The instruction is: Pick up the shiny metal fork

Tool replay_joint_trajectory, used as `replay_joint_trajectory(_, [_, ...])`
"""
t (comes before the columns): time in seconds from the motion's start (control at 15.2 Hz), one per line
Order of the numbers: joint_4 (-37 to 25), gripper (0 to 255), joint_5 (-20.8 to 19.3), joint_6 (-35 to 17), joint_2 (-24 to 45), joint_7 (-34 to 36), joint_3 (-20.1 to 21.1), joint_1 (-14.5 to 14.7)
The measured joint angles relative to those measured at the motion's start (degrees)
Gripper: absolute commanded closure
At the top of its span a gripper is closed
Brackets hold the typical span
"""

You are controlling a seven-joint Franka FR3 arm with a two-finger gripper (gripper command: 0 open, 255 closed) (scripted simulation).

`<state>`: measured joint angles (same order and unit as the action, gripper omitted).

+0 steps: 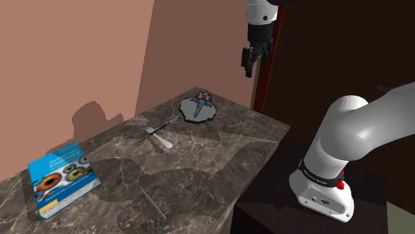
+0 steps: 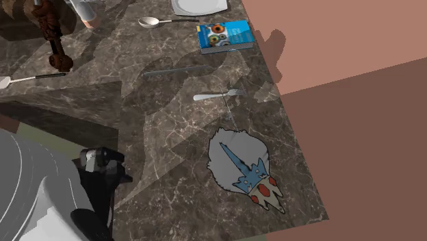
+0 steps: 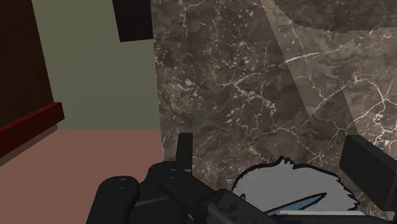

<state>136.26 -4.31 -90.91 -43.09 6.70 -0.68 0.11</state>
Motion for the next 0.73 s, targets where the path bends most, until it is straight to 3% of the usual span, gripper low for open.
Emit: replay_joint_trajectory(0.73, [-3.5,0,5.1,-9.2,14.5,7.1,6.4,3.6])
